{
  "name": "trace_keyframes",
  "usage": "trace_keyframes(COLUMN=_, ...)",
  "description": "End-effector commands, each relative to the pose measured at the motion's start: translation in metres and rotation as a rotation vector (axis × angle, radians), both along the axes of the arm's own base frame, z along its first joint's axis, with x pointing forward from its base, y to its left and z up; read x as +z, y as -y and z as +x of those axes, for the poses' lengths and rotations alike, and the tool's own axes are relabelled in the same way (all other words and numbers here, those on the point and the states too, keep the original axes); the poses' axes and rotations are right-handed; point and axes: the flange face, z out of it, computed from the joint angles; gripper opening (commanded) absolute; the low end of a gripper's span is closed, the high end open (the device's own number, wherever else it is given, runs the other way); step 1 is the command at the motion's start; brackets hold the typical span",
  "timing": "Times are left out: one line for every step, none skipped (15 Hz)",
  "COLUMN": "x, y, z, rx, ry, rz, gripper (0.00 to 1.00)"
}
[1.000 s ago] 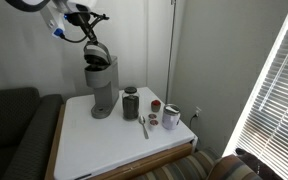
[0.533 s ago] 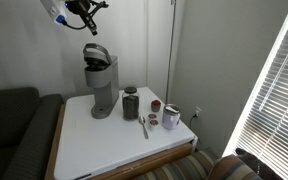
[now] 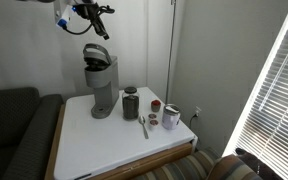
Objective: Open the coffee maker lid
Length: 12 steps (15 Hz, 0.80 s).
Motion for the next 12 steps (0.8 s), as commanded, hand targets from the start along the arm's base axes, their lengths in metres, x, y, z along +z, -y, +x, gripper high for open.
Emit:
trace_keyframes(x=-0.013, y=0.010, z=-0.021, rx=-0.144, ry=-0.074, rz=0.012, gripper=0.00)
trace_keyframes(x=-0.017, y=0.009, z=-0.024, rx=-0.172, ry=-0.100, rz=0.009, gripper=0.00)
trace_keyframes(x=-0.020, y=0.005, z=-0.027, rx=-0.197, ry=-0.124, rz=0.009, gripper=0.00)
trace_keyframes(x=-0.022, y=0.000, z=-0.031, rx=-0.207, ry=-0.145, rz=0.011, gripper=0.00)
trace_keyframes(x=-0.024, y=-0.006, z=-0.034, rx=-0.206, ry=-0.162, rz=0.015, gripper=0.00)
trace_keyframes(x=-0.026, y=-0.012, z=-0.035, rx=-0.196, ry=-0.167, rz=0.021, gripper=0.00)
trace_keyframes(x=-0.026, y=-0.018, z=-0.036, rx=-0.177, ry=-0.168, rz=0.024, gripper=0.00)
trace_keyframes(x=-0.026, y=-0.024, z=-0.035, rx=-0.144, ry=-0.166, rz=0.021, gripper=0.00)
trace_keyframes(x=-0.026, y=-0.030, z=-0.034, rx=-0.124, ry=-0.171, rz=0.025, gripper=0.00)
trace_keyframes(x=-0.027, y=-0.036, z=-0.034, rx=-0.111, ry=-0.175, rz=0.030, gripper=0.00)
trace_keyframes(x=-0.028, y=-0.040, z=-0.033, rx=-0.094, ry=-0.178, rz=0.032, gripper=0.00)
trace_keyframes(x=-0.029, y=-0.044, z=-0.033, rx=-0.081, ry=-0.183, rz=0.035, gripper=0.00)
